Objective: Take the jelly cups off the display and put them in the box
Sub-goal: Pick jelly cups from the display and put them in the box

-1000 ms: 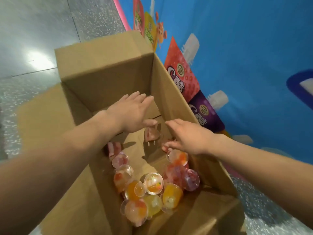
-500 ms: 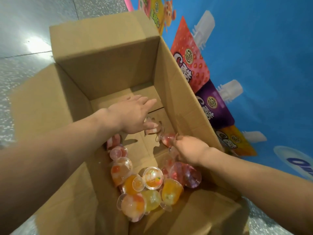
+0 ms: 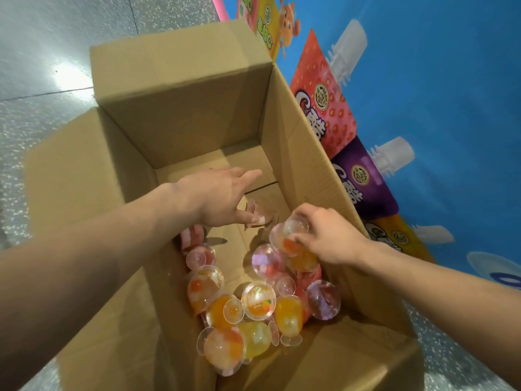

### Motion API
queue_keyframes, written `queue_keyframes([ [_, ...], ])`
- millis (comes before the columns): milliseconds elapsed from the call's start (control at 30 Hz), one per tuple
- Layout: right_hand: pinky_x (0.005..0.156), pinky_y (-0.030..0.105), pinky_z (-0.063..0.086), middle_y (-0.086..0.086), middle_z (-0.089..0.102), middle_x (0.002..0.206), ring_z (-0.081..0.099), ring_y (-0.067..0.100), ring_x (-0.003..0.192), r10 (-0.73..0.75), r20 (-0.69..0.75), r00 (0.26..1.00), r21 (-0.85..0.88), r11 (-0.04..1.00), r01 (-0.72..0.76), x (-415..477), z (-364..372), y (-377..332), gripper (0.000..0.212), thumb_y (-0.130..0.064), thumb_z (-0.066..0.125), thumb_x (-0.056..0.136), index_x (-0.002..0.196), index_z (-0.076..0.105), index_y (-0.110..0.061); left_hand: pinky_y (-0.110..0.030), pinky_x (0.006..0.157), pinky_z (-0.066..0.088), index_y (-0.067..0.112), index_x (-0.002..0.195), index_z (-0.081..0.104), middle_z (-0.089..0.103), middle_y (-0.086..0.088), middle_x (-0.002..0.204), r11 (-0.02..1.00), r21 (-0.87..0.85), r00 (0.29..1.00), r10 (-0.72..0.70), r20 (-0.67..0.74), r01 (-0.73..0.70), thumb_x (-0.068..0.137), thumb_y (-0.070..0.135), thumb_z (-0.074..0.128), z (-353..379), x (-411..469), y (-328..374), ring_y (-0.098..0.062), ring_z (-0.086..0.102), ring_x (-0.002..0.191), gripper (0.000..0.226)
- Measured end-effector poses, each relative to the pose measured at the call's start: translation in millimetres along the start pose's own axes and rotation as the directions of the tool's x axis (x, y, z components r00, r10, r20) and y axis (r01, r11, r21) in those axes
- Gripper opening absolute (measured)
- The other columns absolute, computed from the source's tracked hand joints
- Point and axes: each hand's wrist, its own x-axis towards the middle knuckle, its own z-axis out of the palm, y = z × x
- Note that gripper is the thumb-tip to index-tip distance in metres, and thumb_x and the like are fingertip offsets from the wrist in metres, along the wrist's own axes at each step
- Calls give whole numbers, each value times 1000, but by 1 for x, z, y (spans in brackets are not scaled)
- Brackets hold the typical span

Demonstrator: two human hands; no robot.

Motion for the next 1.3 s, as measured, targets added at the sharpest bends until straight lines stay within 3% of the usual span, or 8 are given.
queue_keyframes([
  [133, 80, 31, 61, -8, 72, 103, 74, 18, 89, 62, -83, 995, 432, 902, -20, 2, -9, -8, 31, -28, 67, 96, 124, 60, -16, -40, 116, 35, 28, 159, 4, 30, -5, 161, 999, -43, 999, 17, 39, -15, 82, 68, 62, 0, -6, 3, -26, 33, 145, 104],
  [233, 85, 45, 61, 5, 73, 105, 73, 32, 96, 128, -11, 992, 699, 711, -84, 6, -11, -13, 28, -24, 59, 100, 124, 60, -9, -39, 112, 40, 33, 158, 5, 33, 0, 159, 996, -84, 997, 42, 63, -36, 71, 66, 76, -1, -11, 3, -23, 38, 141, 117],
  [367, 97, 56, 54, 20, 73, 110, 71, 39, 104, 84, 160, 984, 841, 511, -180, 7, -11, -10, 35, -31, 50, 104, 126, 64, -7, -39, 111, 42, 38, 156, 9, 38, 4, 156, 992, -115, 997, 65, 53, -58, 63, 66, 81, 0, -14, 0, -21, 40, 140, 121],
  [500, 85, 42, 57, 18, 74, 103, 67, 30, 95, 6, 218, 976, 876, 439, -198, 5, -10, -12, 39, -35, 49, 103, 118, 70, -5, -36, 112, 39, 42, 155, 15, 40, 8, 155, 979, -174, 994, 109, 29, -103, 67, 64, 80, 0, -16, 2, -17, 38, 140, 112],
  [833, 82, 37, 58, 27, 68, 116, 67, 29, 100, -122, 286, 951, 853, 484, -195, 12, -6, -20, 41, -37, 53, 101, 124, 69, -7, -26, 111, 30, 44, 153, 28, 43, 18, 152, 922, -332, 980, 194, -50, -200, 72, 66, 76, 11, -13, 3, -5, 39, 137, 96],
  [967, 88, 41, 57, 17, 73, 104, 70, 25, 95, -162, 295, 942, 874, 444, -198, 17, -7, -23, 38, -32, 53, 102, 125, 67, -5, -13, 97, 42, 46, 144, 38, 54, 25, 133, 855, -488, 984, 159, -77, -177, 69, 59, 83, 17, -15, -2, 8, 51, 117, 89],
  [1067, 89, 42, 58, 16, 74, 110, 72, 27, 97, -171, 318, 932, 881, 417, -224, 21, -13, -25, 40, -33, 55, 101, 126, 65, -4, -19, 95, 50, 40, 139, 46, 59, 24, 123, 842, -522, 991, 109, -84, -137, 65, 55, 87, 15, -17, -8, 6, 55, 110, 86],
  [1300, 86, 50, 58, 16, 75, 98, 72, 24, 83, 50, 136, 989, 505, 856, -113, 38, 12, -7, 32, -31, 65, 97, 122, 63, -11, -11, 85, 45, 25, 150, 40, 63, 7, 132, 925, -361, 993, -99, 64, 115, 67, 54, 86, 3, -18, -41, -8, 61, 110, 99],
])
